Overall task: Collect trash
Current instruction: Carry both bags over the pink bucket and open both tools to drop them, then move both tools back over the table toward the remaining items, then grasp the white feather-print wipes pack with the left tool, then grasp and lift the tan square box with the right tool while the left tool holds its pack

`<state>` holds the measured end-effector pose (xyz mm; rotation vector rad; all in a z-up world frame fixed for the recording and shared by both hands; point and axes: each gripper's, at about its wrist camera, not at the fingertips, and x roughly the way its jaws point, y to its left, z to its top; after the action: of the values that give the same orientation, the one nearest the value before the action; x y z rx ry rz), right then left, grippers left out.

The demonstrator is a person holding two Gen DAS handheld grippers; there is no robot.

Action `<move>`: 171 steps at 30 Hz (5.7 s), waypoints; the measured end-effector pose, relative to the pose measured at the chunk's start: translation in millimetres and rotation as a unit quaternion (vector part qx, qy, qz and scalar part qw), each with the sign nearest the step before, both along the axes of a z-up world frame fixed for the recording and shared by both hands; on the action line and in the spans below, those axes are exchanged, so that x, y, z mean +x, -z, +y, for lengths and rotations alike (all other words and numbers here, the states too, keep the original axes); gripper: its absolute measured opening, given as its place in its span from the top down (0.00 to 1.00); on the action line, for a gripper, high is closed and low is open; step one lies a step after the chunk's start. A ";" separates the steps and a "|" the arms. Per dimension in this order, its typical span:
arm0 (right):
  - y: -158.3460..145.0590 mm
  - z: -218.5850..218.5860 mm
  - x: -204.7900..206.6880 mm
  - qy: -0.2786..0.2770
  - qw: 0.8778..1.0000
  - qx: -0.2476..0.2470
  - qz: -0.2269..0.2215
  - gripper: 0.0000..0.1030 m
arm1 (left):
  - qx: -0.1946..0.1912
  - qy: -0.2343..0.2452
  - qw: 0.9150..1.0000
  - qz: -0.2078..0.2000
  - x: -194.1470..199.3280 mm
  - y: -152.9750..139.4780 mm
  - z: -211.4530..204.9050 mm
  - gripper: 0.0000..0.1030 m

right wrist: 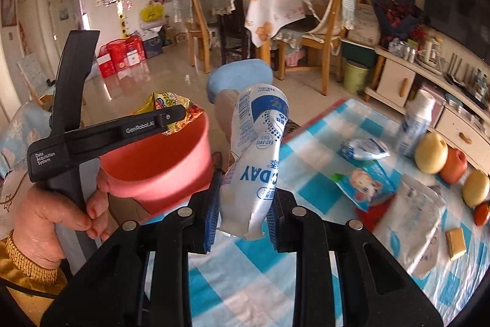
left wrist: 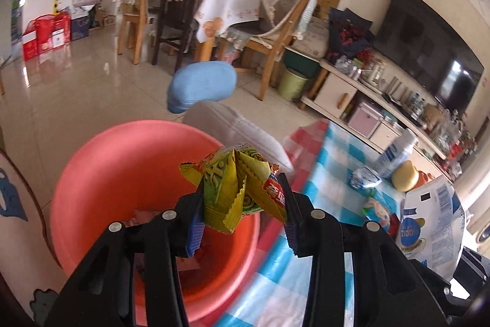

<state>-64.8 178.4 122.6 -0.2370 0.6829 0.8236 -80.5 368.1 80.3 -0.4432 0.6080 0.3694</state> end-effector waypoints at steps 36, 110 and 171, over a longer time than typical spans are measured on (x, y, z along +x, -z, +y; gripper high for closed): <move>36.5 68.4 0.1 0.015 0.994 -0.084 -0.068 0.11 | 0.019 -0.077 0.995 0.066 11.3 15.5 37.7 0.10; 53.9 -212.8 14.0 0.229 0.973 0.001 -0.024 0.06 | 0.269 0.157 0.947 0.082 74.5 8.0 -205.0 0.10; 121.6 -317.7 169.6 0.296 0.949 -0.073 0.083 0.33 | 0.006 0.356 0.930 0.094 145.5 73.0 -306.7 0.23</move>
<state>104.8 -139.3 1.1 -0.0846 0.9155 0.2160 65.0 61.4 7.3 -0.1510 0.9058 -0.2831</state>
